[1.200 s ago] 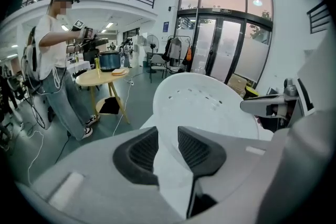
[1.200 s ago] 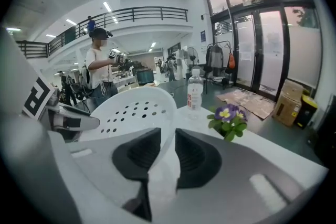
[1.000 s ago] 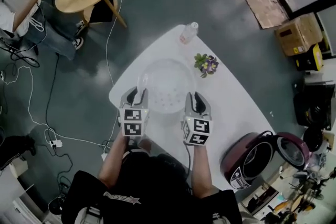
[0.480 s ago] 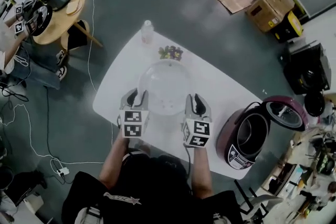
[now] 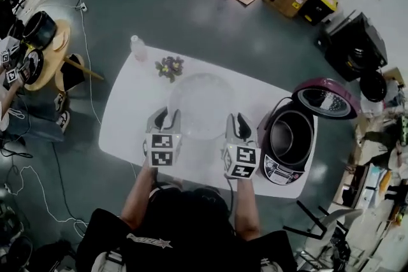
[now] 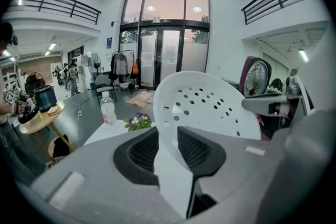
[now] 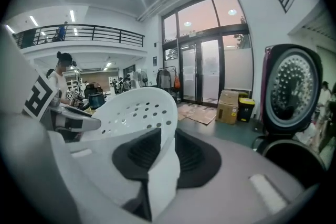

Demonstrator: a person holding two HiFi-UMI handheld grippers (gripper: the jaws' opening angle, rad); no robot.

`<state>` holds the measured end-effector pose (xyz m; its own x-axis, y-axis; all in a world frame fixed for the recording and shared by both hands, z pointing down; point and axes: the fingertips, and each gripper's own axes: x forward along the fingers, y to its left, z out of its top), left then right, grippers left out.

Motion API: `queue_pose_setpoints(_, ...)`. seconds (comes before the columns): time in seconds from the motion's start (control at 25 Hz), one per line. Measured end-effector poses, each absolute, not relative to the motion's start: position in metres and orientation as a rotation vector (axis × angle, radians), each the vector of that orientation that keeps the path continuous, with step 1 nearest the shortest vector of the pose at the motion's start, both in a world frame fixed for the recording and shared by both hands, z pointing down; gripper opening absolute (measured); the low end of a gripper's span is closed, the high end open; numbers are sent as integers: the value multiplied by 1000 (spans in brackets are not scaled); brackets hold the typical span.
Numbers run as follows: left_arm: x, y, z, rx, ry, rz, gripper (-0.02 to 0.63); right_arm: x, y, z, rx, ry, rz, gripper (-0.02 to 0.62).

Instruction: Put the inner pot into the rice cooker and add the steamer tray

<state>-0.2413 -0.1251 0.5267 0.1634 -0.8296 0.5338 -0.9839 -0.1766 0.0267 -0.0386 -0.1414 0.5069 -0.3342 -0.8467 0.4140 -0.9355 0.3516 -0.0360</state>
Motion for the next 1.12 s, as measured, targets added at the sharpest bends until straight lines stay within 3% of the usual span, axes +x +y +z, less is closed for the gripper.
queue_pose_setpoints(1.12, 54, -135, 495, 2499, -1317, 645, 124, 246, -71, 475, 2078, -1967, 403, 89)
